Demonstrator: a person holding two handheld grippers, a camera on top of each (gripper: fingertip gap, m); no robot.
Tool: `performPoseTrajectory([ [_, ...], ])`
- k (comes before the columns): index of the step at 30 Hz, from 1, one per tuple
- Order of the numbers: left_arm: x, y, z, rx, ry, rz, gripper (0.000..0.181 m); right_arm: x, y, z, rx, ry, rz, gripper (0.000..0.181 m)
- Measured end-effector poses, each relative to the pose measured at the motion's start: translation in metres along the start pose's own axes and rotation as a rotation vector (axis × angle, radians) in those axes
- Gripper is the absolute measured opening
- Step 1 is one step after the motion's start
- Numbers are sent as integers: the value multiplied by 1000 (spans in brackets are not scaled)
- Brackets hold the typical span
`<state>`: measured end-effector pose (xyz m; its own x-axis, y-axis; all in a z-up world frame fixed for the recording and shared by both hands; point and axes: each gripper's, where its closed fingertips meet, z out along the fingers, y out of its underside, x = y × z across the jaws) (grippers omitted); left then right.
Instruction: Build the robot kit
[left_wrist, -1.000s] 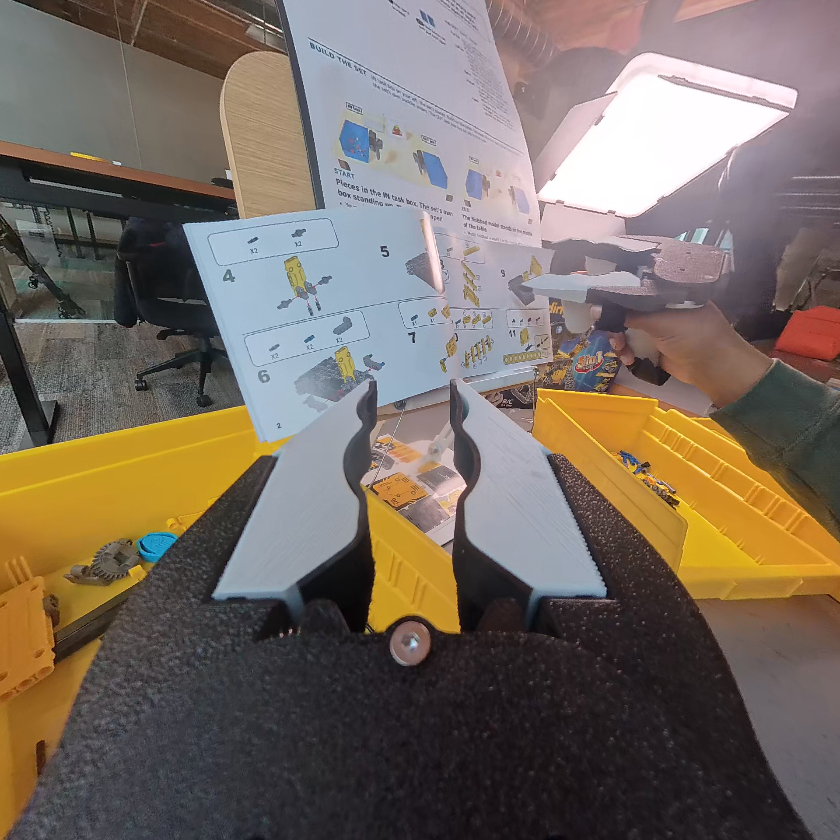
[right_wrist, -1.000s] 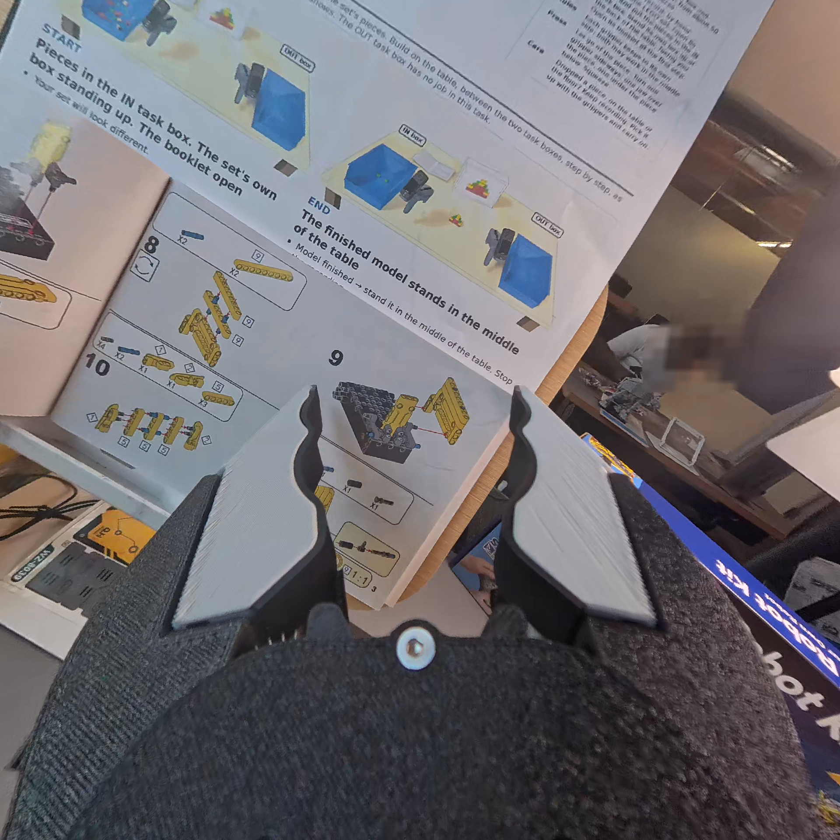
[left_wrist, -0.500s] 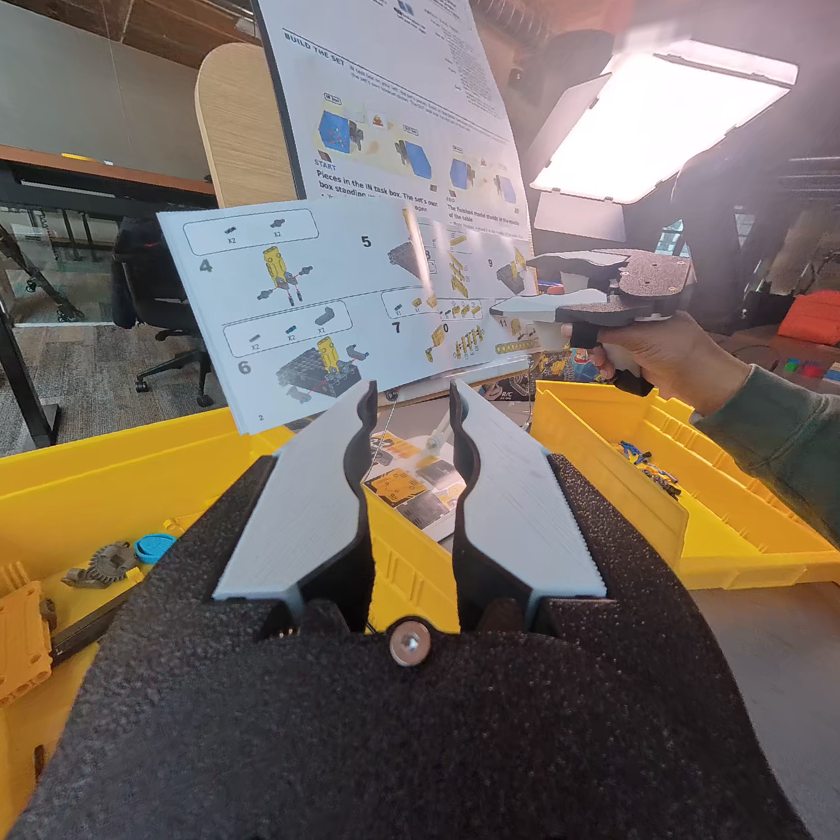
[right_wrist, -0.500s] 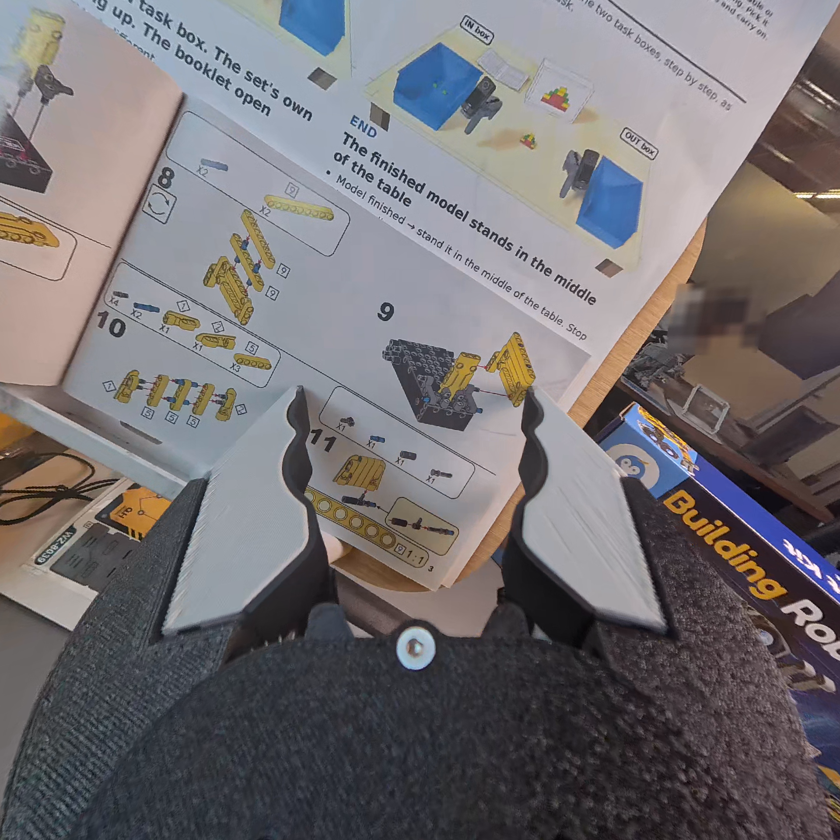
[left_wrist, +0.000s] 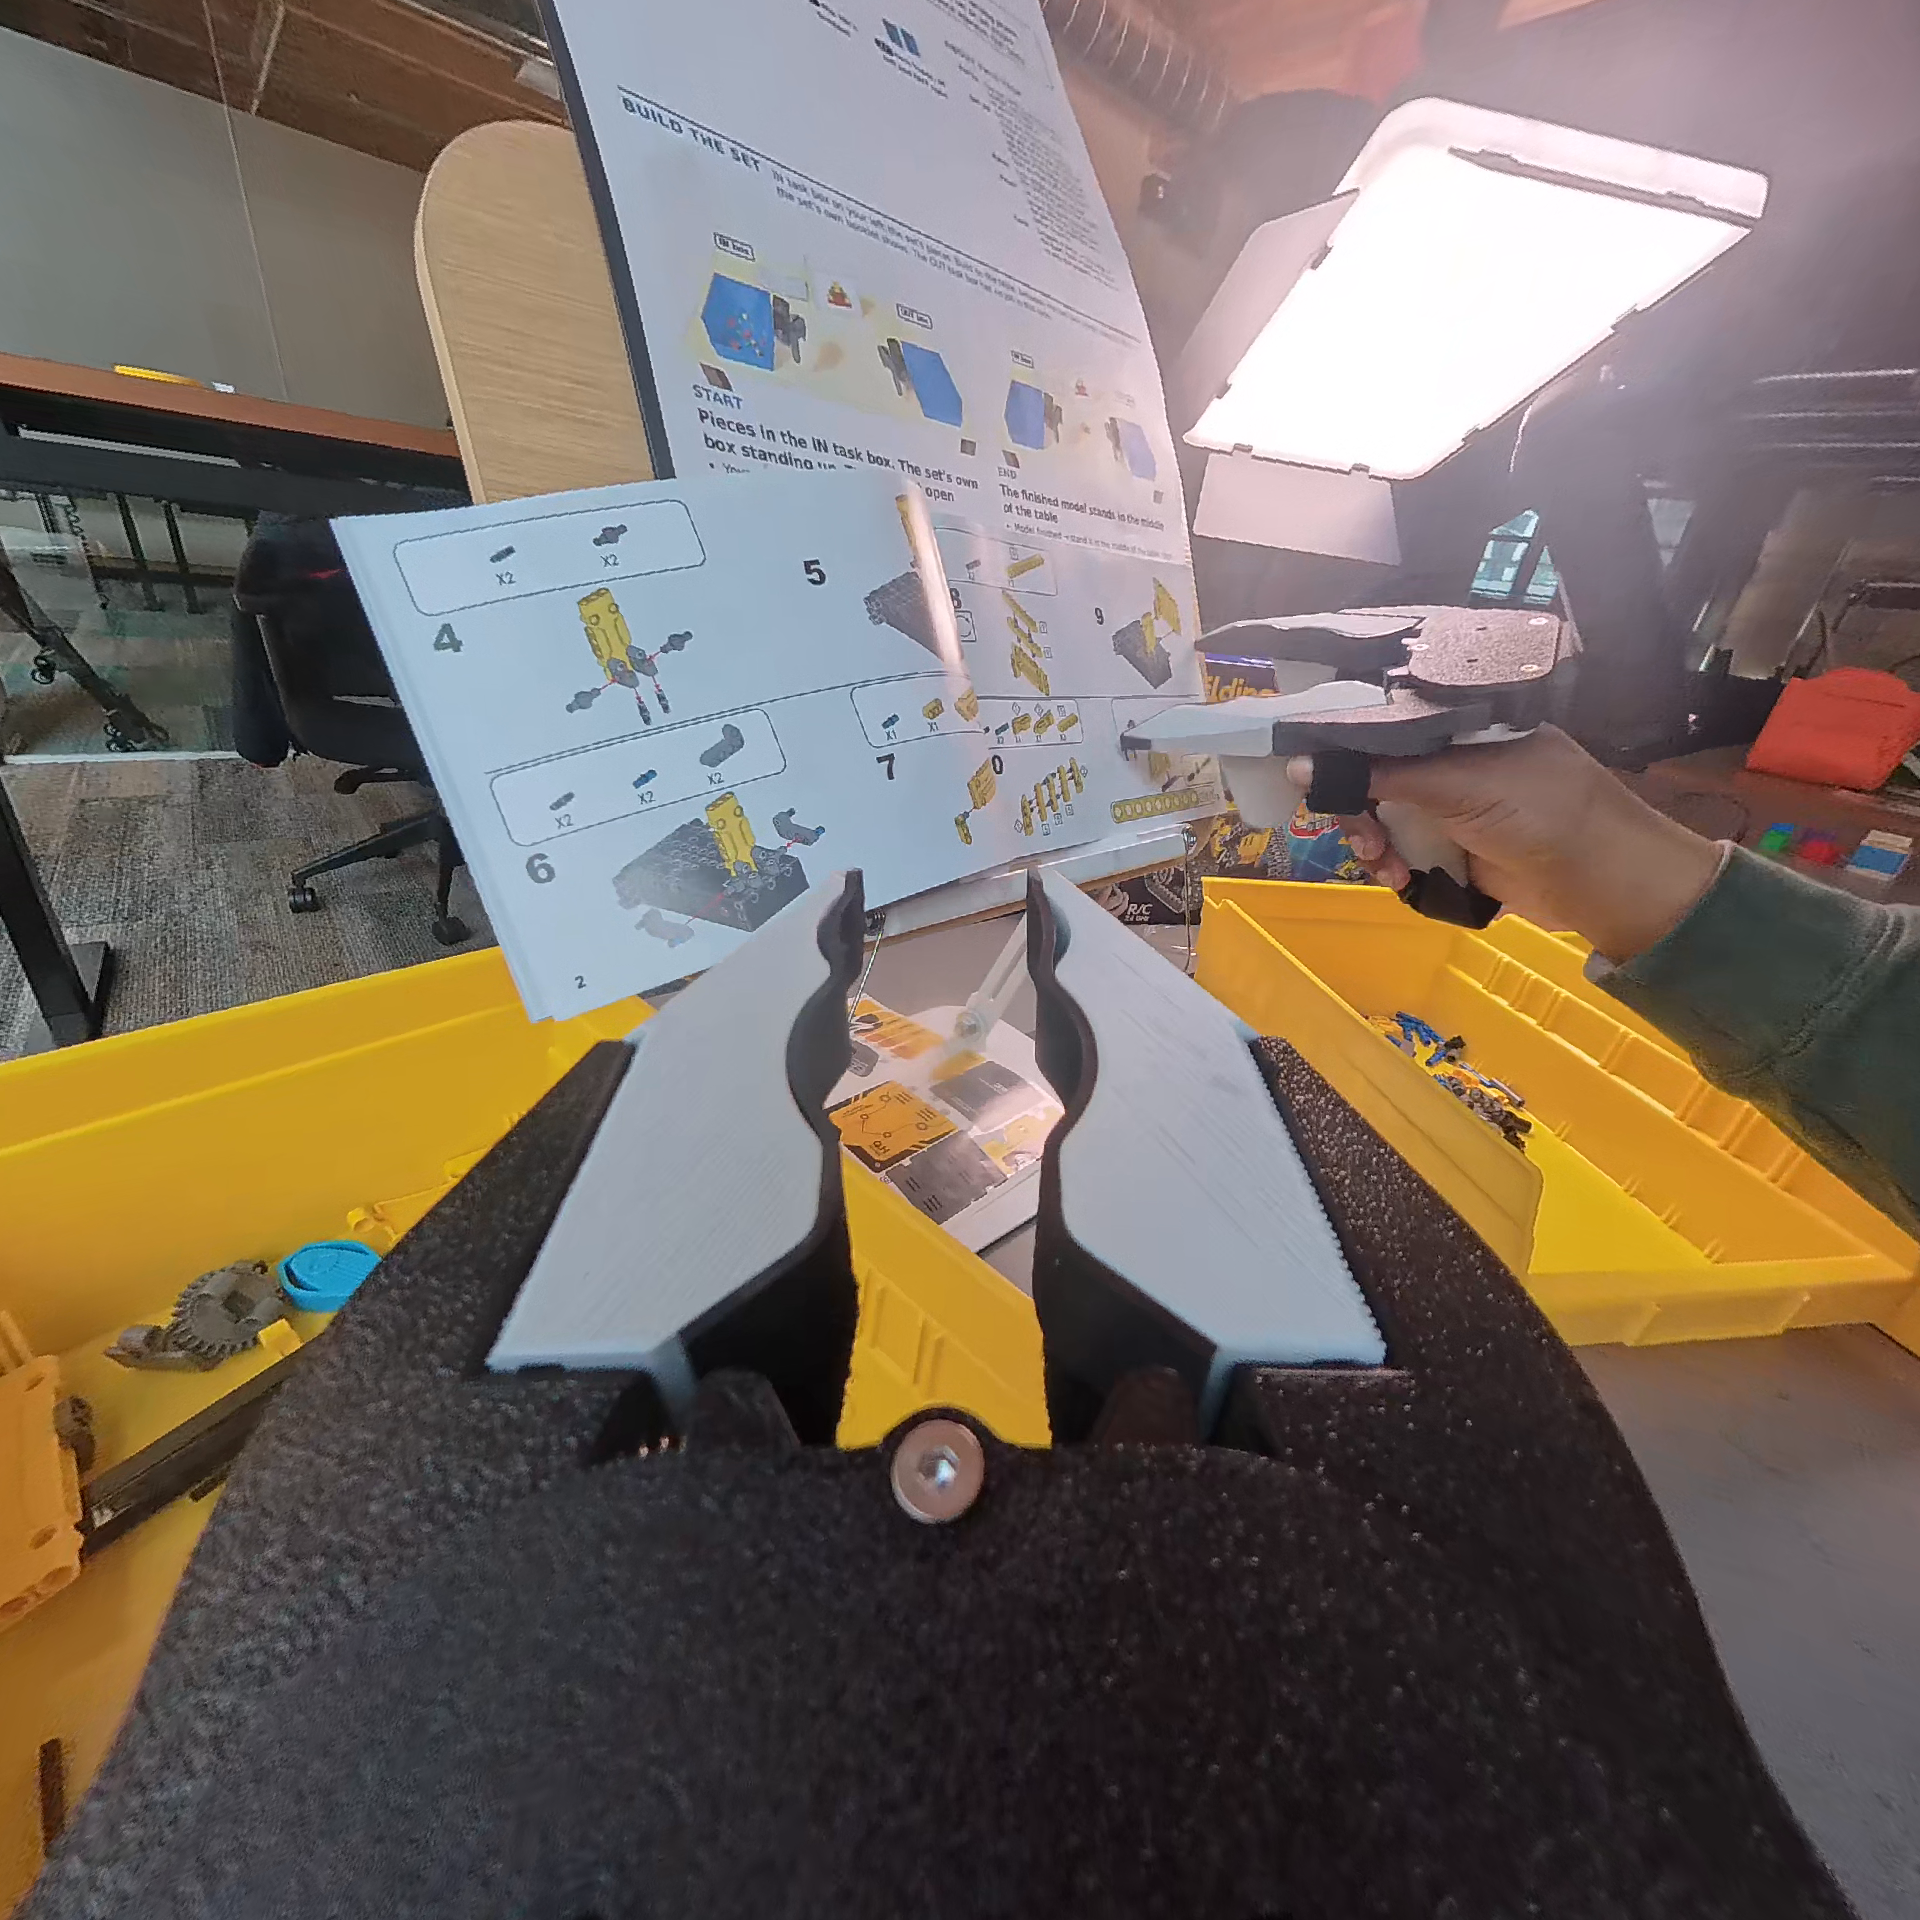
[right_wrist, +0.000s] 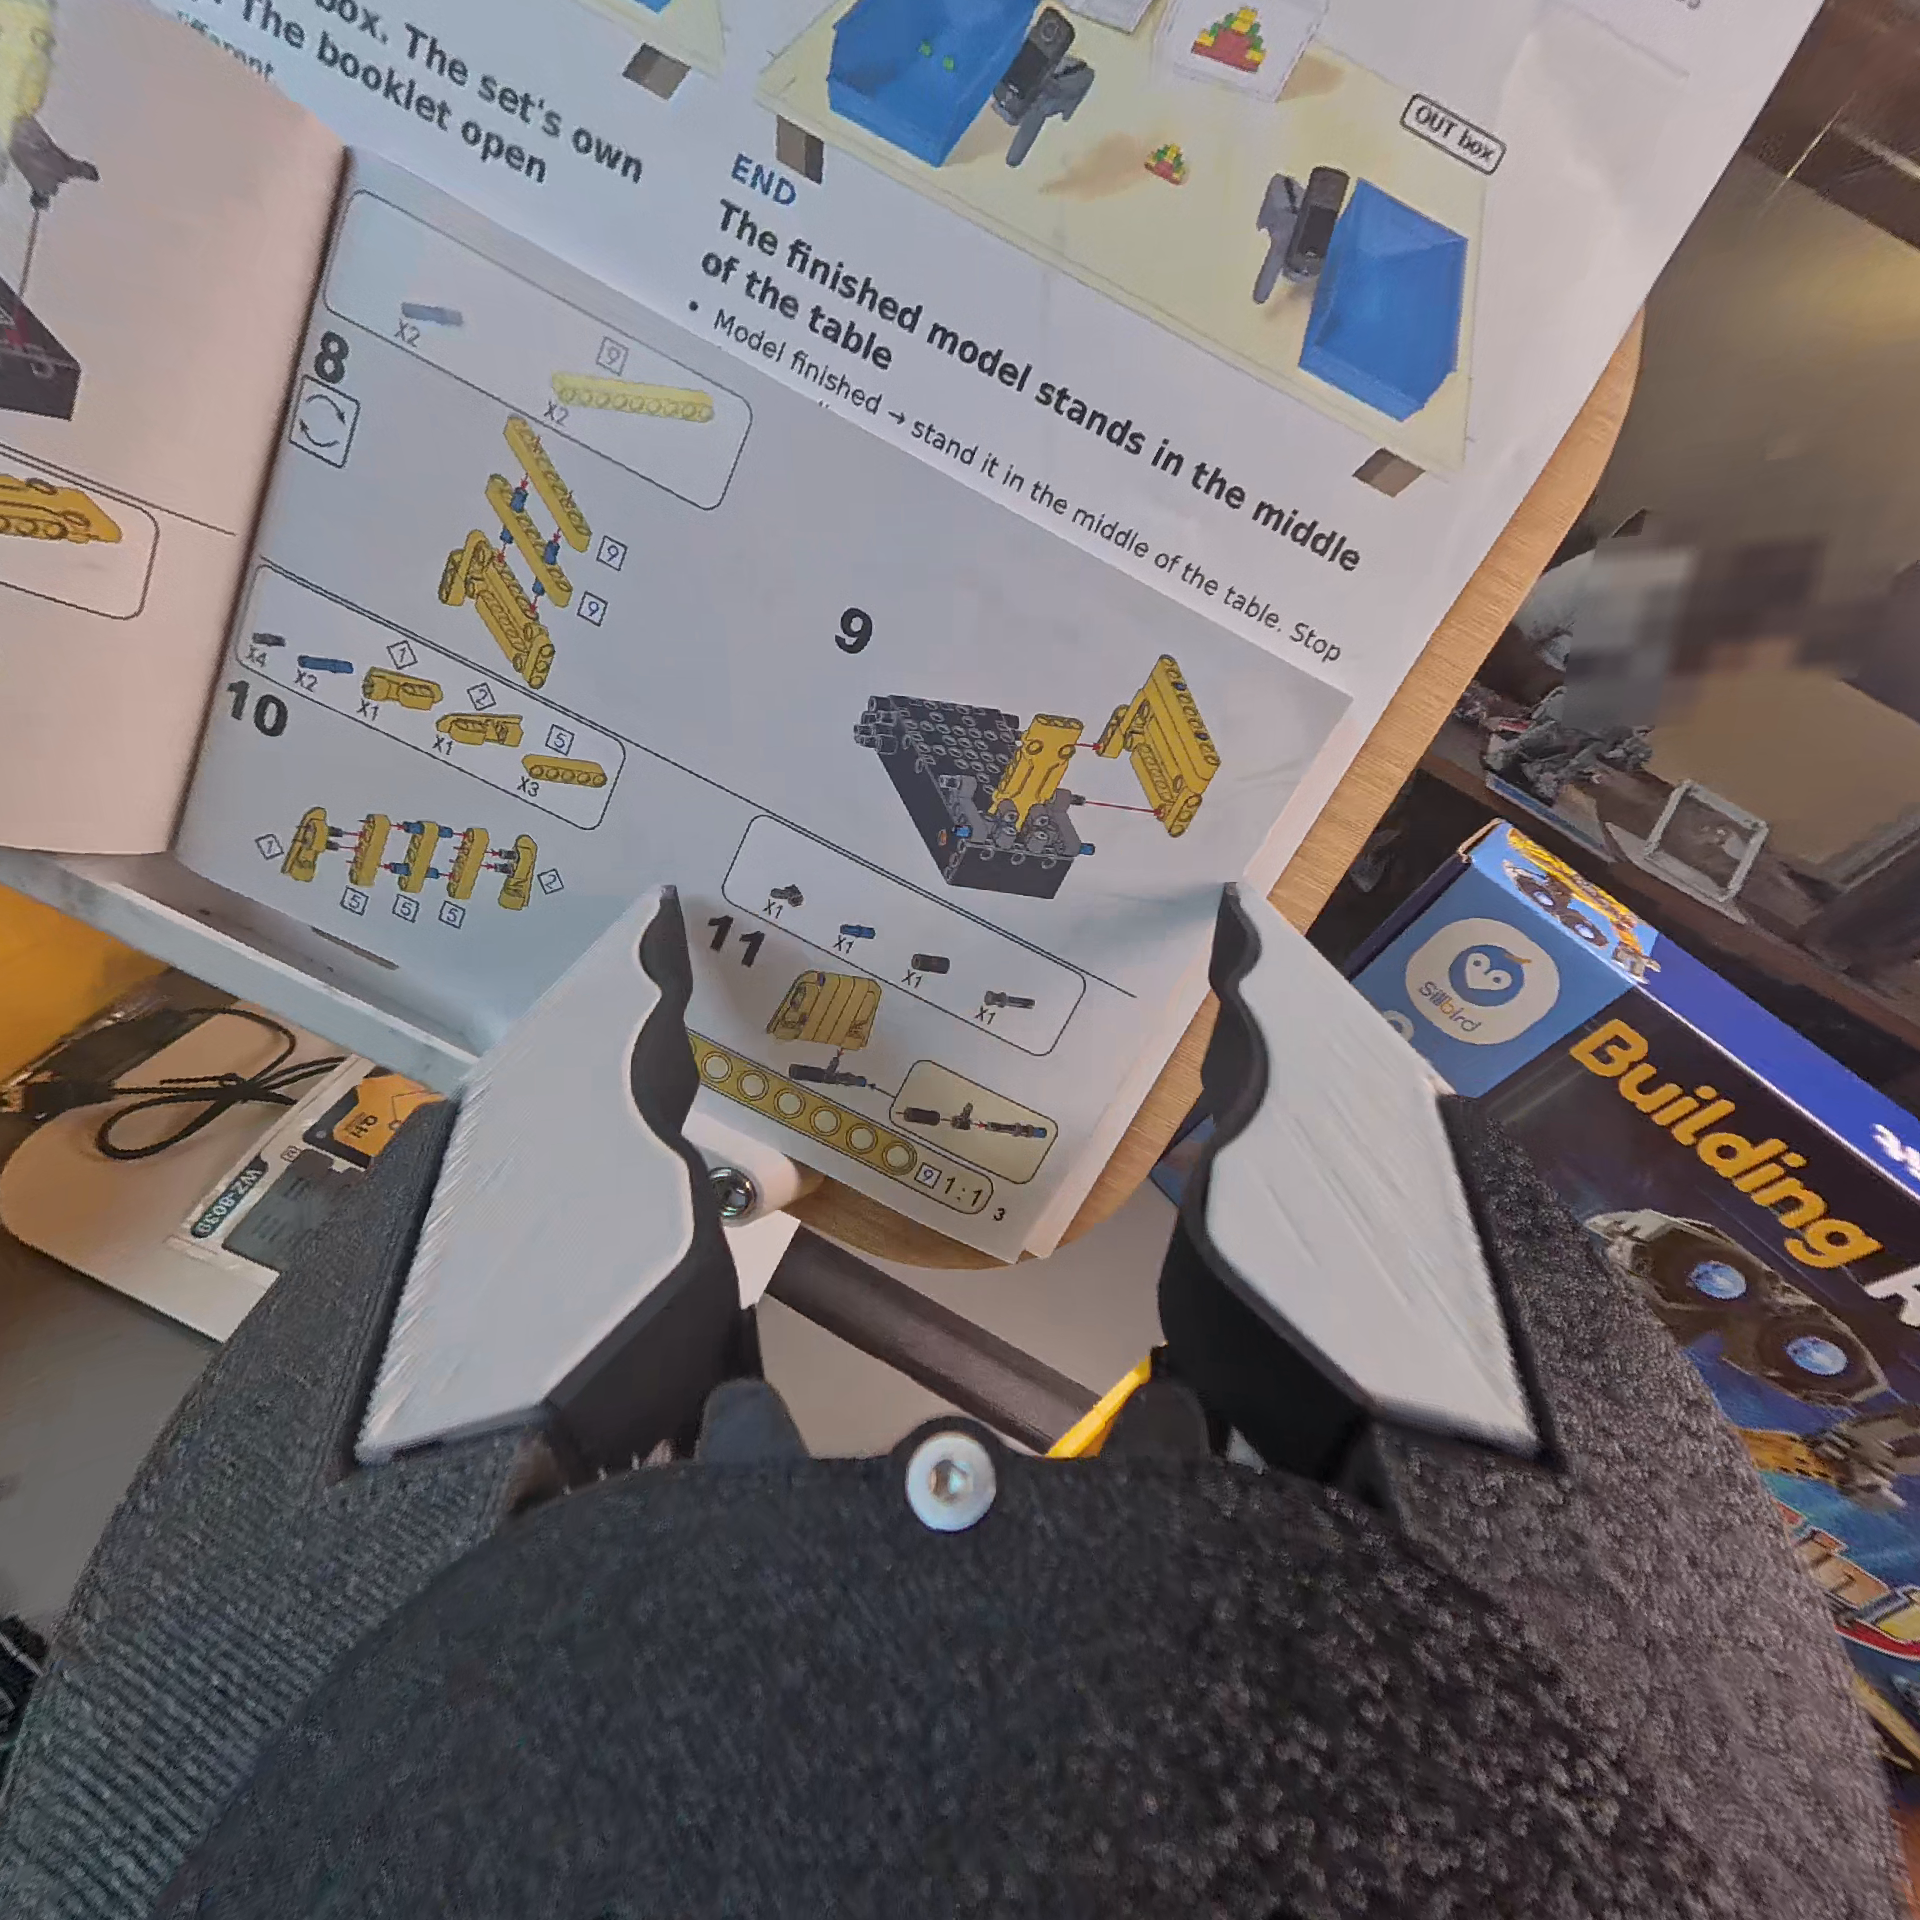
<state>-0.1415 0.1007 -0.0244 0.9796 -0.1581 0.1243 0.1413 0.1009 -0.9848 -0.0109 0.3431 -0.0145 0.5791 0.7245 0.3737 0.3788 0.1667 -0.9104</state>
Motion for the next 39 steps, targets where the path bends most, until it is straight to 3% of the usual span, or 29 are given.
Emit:
performPoseTrajectory([
  [4,3,1,1,-3,7,1,30,-5,1,4,-29,44,-29,101],
  [9,4,-2,0,3,9,6,29,-21,0,3,-26,14,-74,62],
  [13,4,-4,-1,8,9,6,29,-12,-1,-2,-28,11,-54,33],
  [14,4,-4,-1,8,9,6,29,-6,-3,-3,-17,27,-28,41],
  [16,4,-4,-1,8,7,7,29,-1,-9,-3,6,28,6,98],
  [18,3,-3,0,6,7,6,29,-12,-4,5,-42,-40,42,126],
  [20,4,-1,1,-1,9,6,29,-15,1,14,-77,8,-46,130],
  [25,4,-1,0,1,7,15,29,-14,0,16,-100,12,-13,125],
  [33,8,0,1,-1,15,19,29,3,0,8,-113,42,-1,88],
  [35,9,0,1,0,17,20,29,11,-1,5,-109,70,-14,71],
  [38,10,0,2,-1,19,20,29,35,1,-5,-112,196,-110,19],
  [39,10,0,2,-1,20,21,28,37,0,-8,-104,208,-133,13],
])
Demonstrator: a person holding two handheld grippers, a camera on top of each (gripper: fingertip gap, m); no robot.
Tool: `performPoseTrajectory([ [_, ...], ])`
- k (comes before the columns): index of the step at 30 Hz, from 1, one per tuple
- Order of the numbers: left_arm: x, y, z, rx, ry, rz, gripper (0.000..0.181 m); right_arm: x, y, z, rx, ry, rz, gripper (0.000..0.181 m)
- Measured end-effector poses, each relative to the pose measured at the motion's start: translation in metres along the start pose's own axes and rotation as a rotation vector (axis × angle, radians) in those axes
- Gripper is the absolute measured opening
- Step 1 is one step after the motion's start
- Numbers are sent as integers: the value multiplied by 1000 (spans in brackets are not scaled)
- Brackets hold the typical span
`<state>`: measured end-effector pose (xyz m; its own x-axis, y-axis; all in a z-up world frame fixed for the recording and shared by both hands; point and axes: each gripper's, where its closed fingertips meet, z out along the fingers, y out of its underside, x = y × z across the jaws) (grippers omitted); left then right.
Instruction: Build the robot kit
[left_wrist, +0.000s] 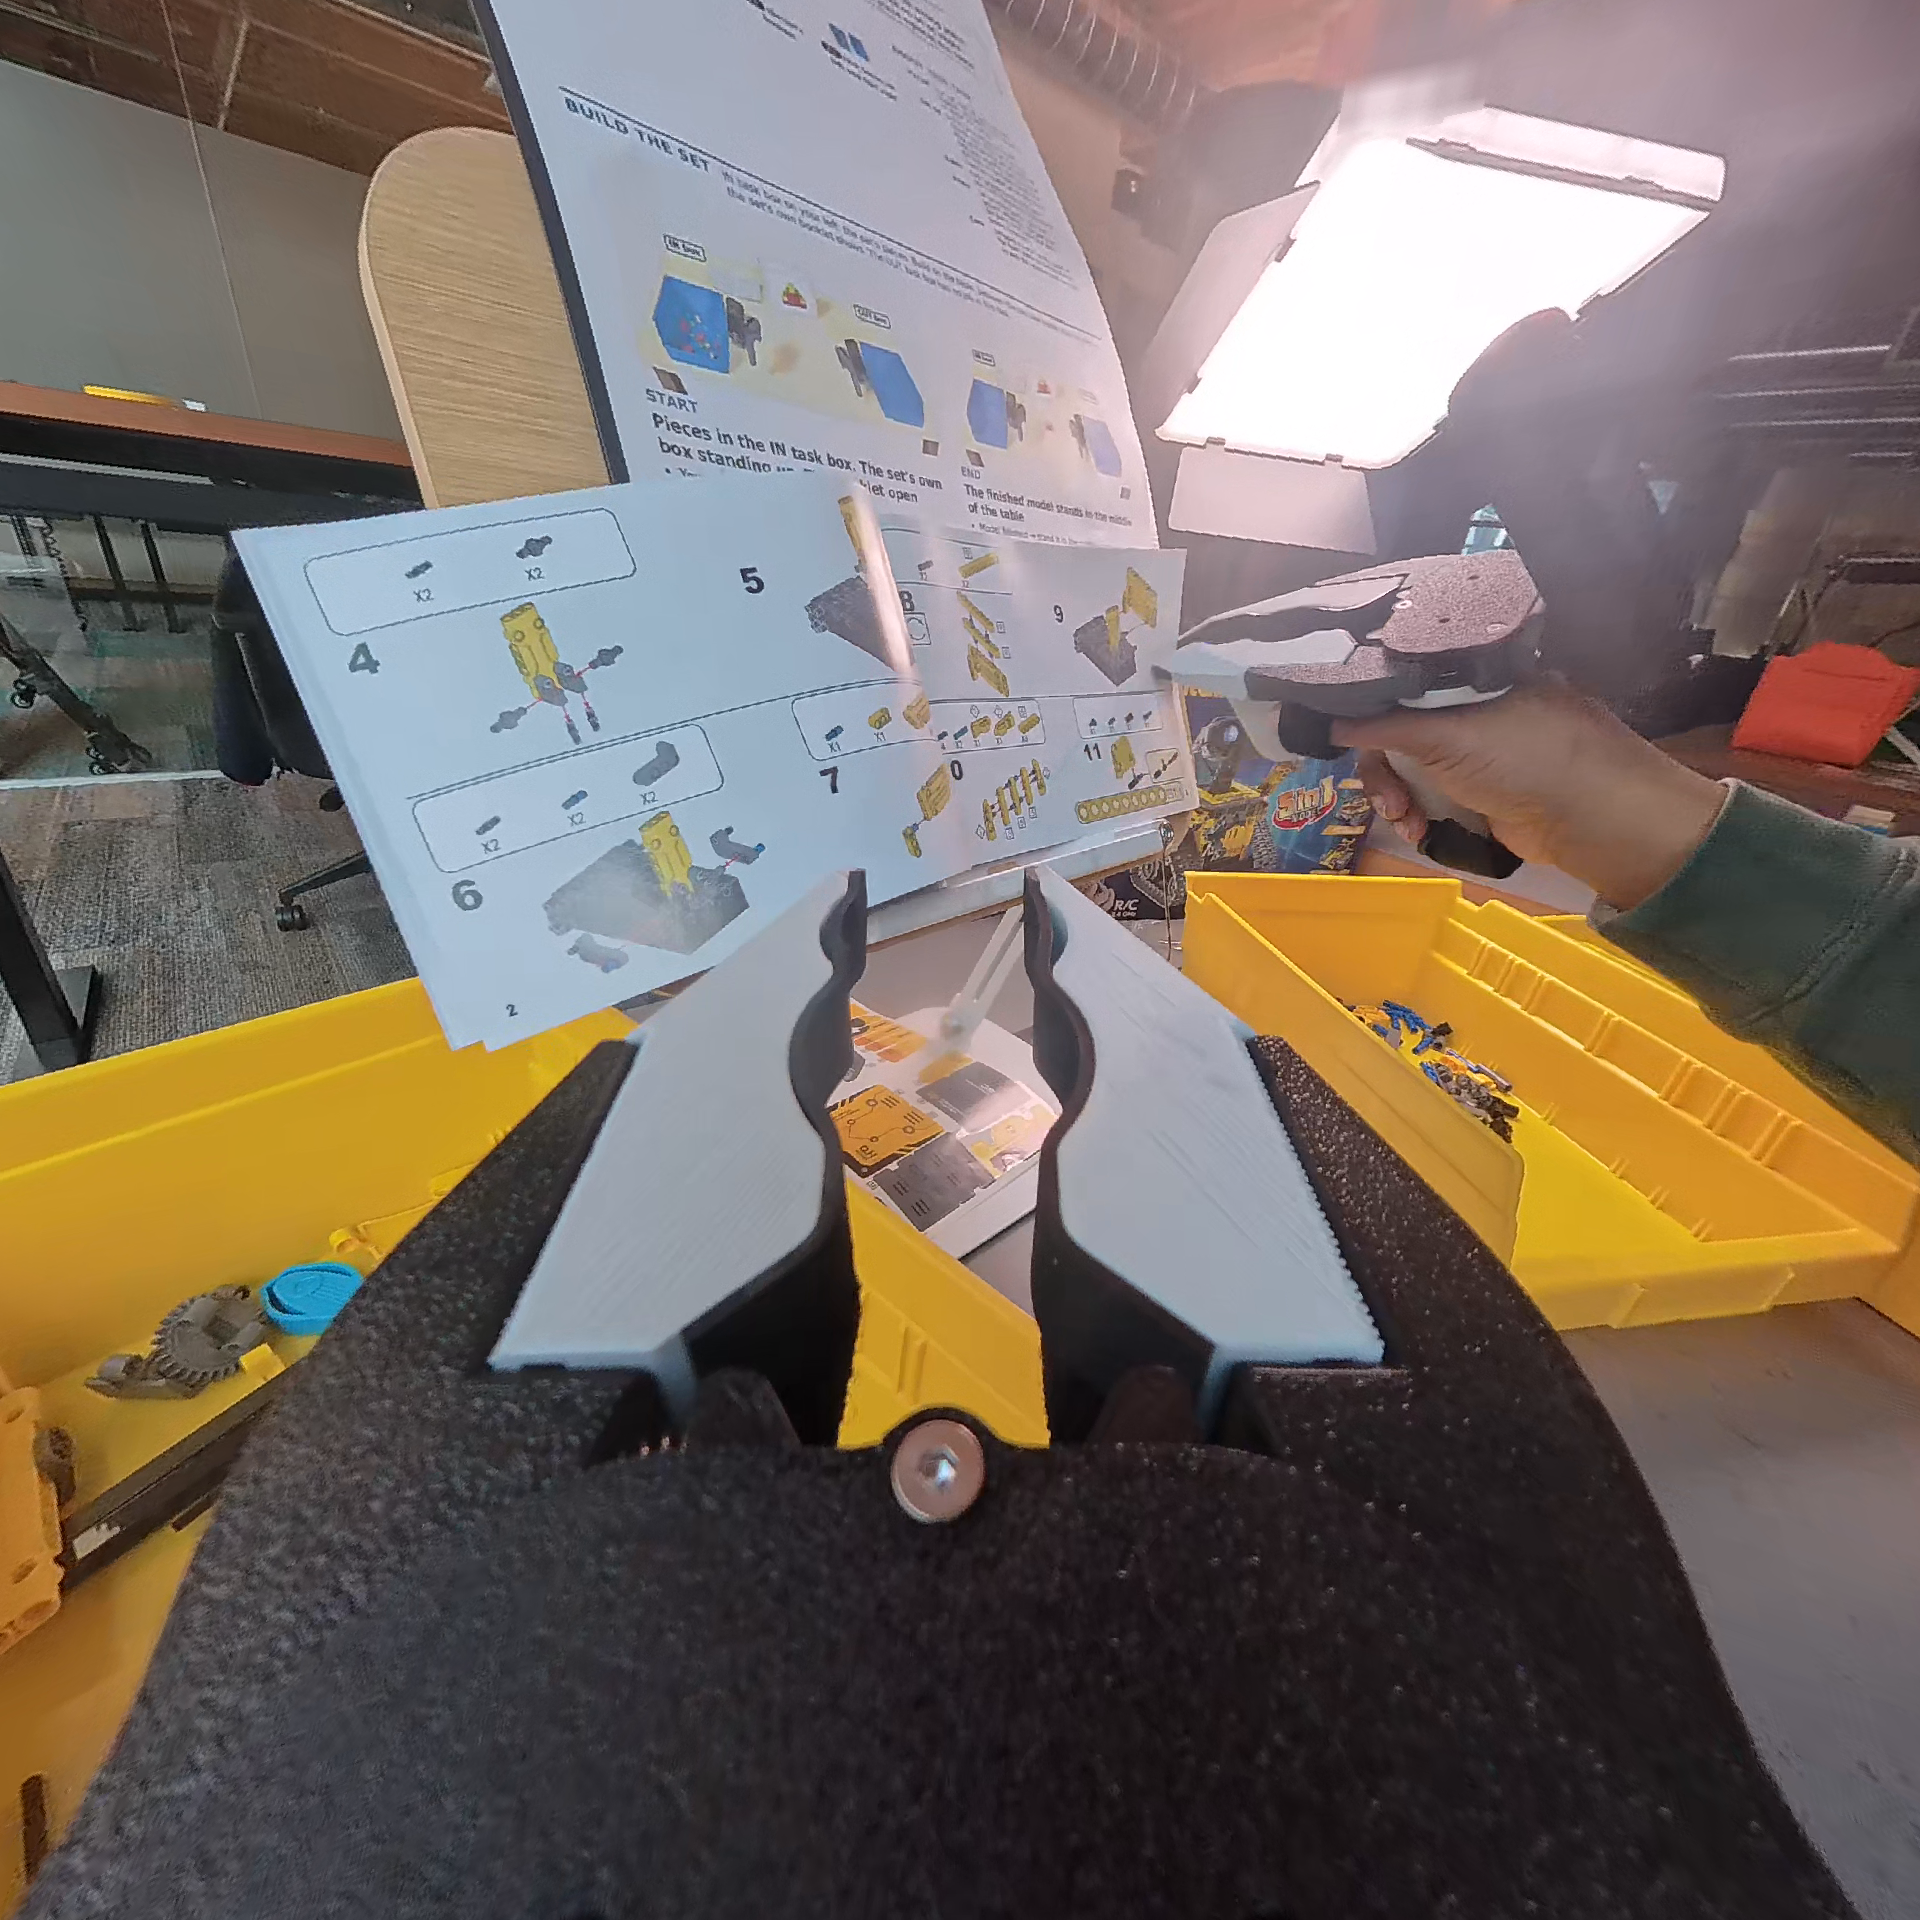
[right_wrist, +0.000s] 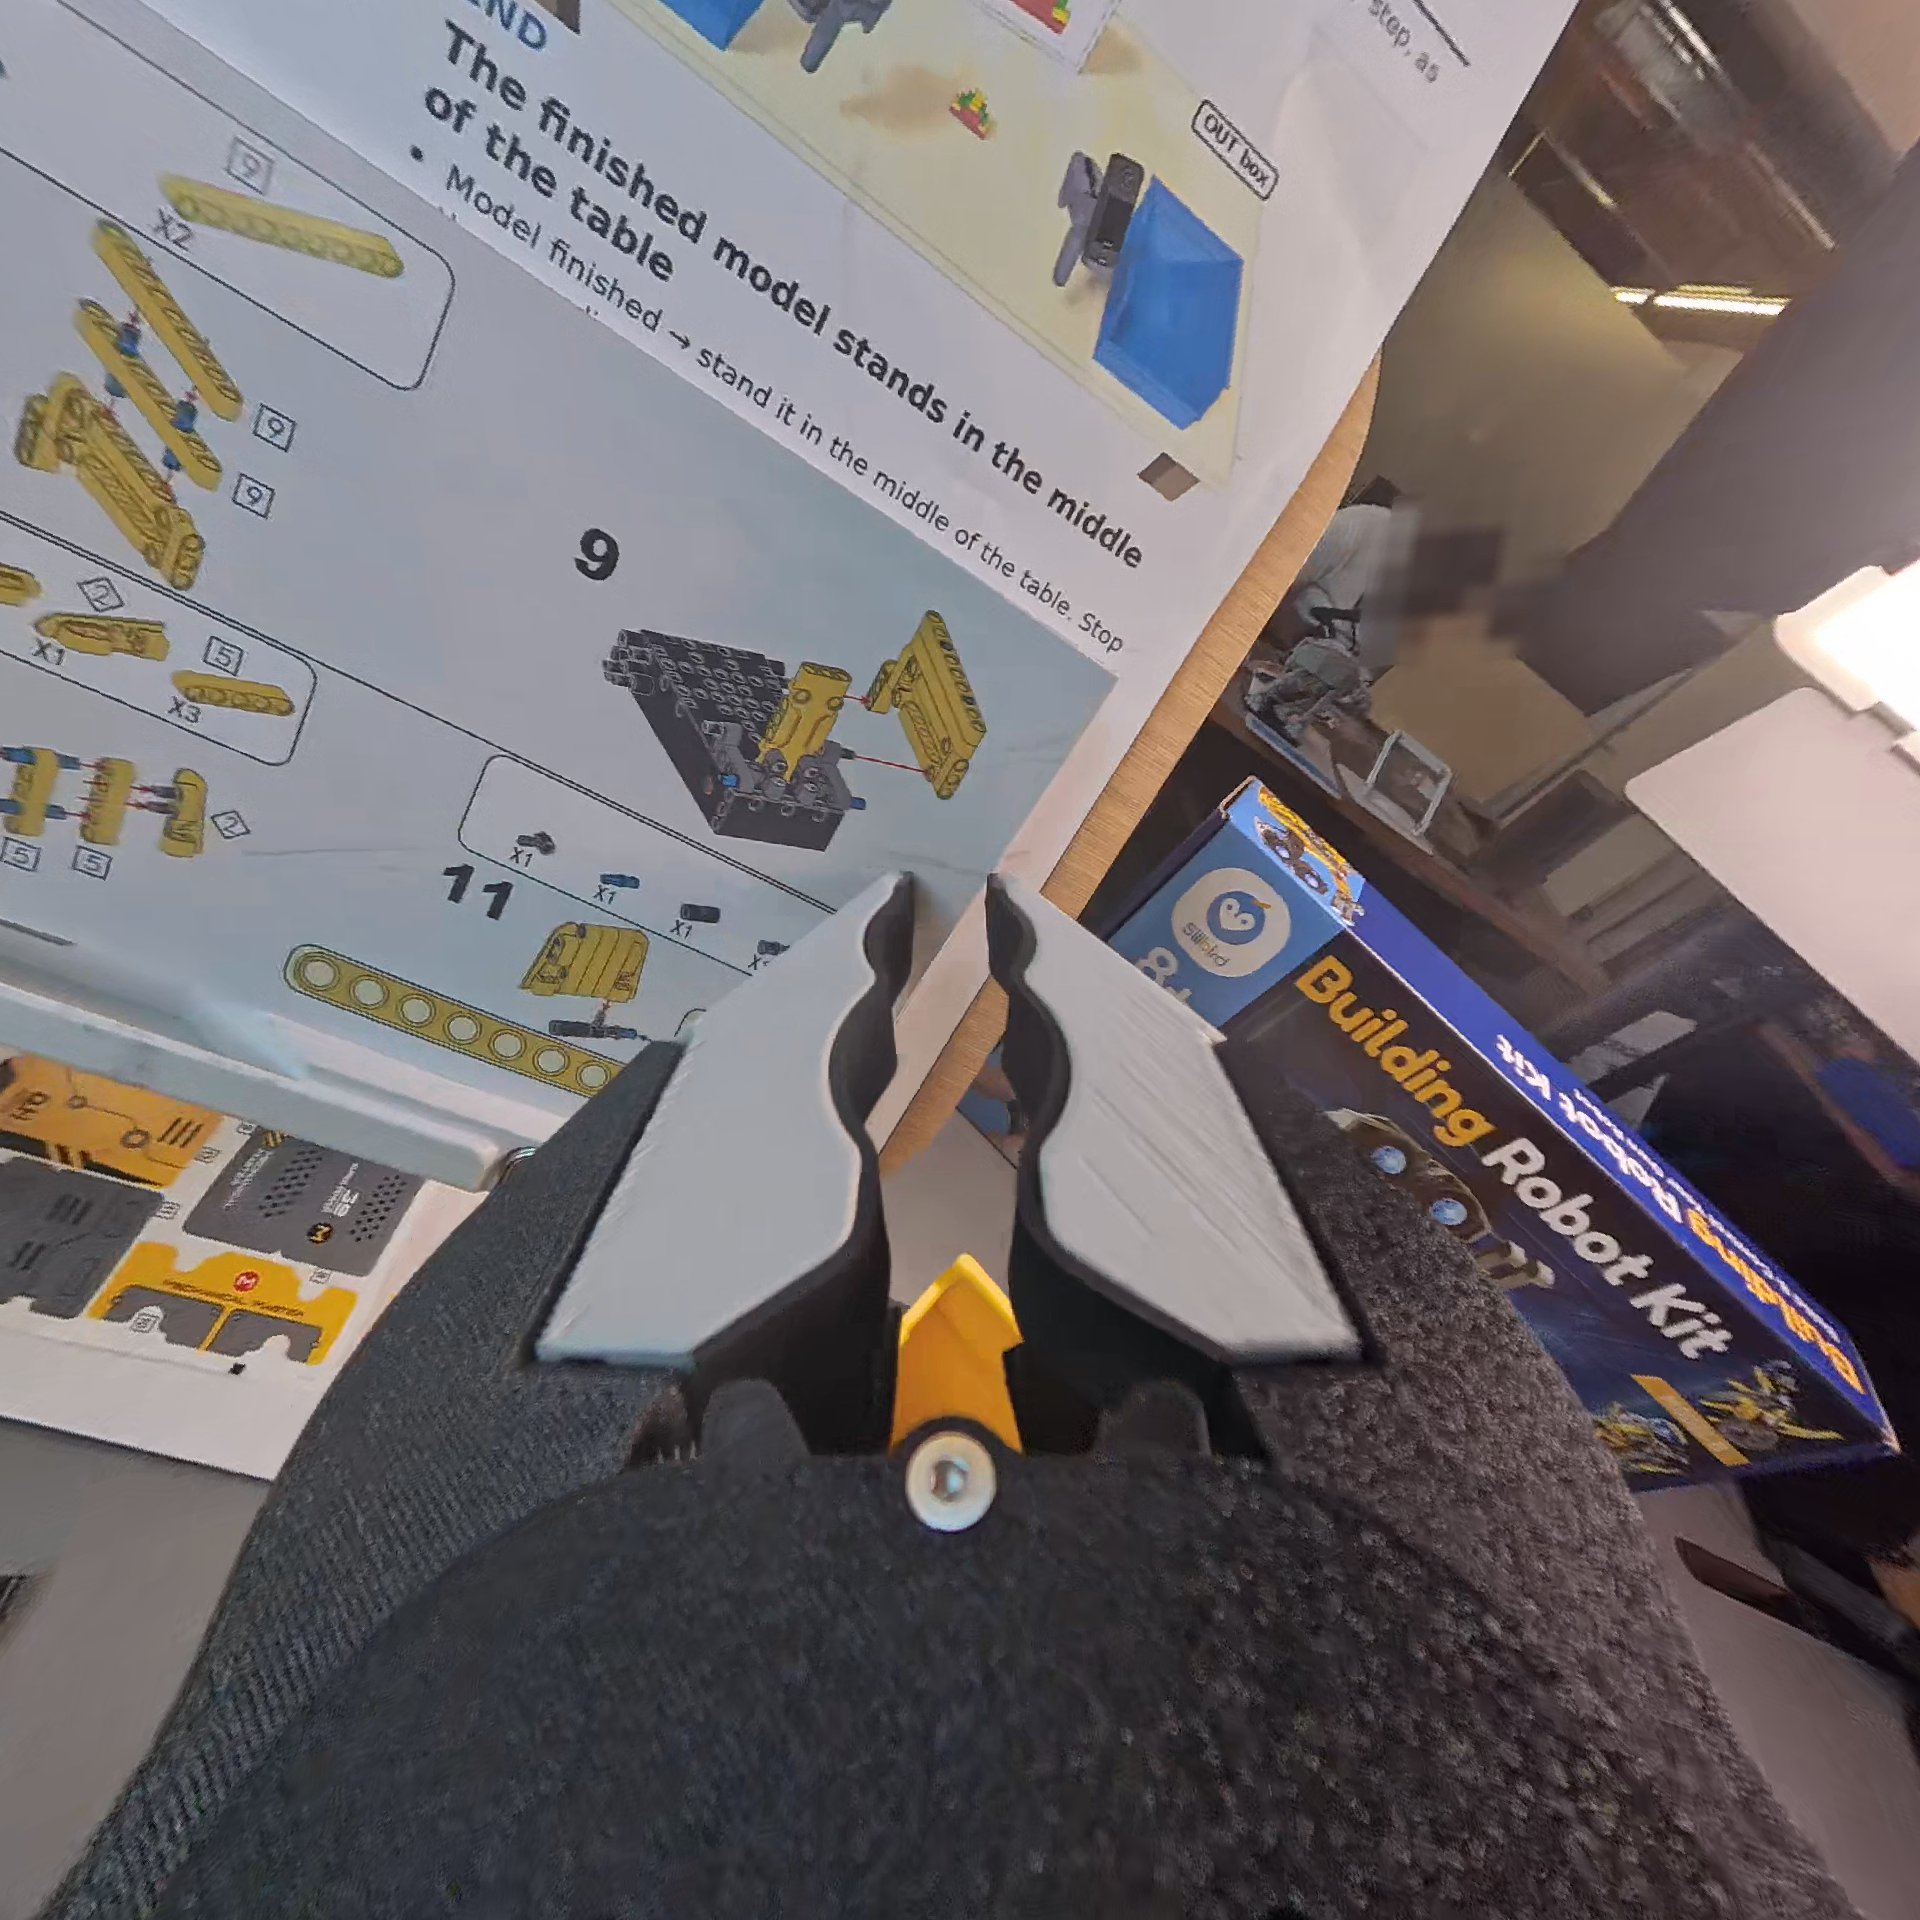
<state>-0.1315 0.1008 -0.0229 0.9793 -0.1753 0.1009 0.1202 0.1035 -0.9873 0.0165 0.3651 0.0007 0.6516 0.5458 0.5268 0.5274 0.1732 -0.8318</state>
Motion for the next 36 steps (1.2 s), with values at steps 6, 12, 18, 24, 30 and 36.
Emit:
performPoseTrajectory([
  [6,-1,-1,-1,2,-1,-3,28,-14,-20,-16,133,-60,28,94],
  [12,0,3,0,-10,1,5,28,-67,-18,15,62,-230,-8,129],
  [18,-3,-1,-3,0,-7,10,28,-80,-13,14,37,-293,28,86],
  [24,-2,-1,-3,-1,-5,17,27,-84,-10,6,51,-330,29,39],
  [30,-4,3,-2,-15,-5,15,28,-75,-11,-8,92,-338,46,54],
  [36,-6,14,3,-58,-16,31,30,-77,-9,-32,160,-461,116,38],
])
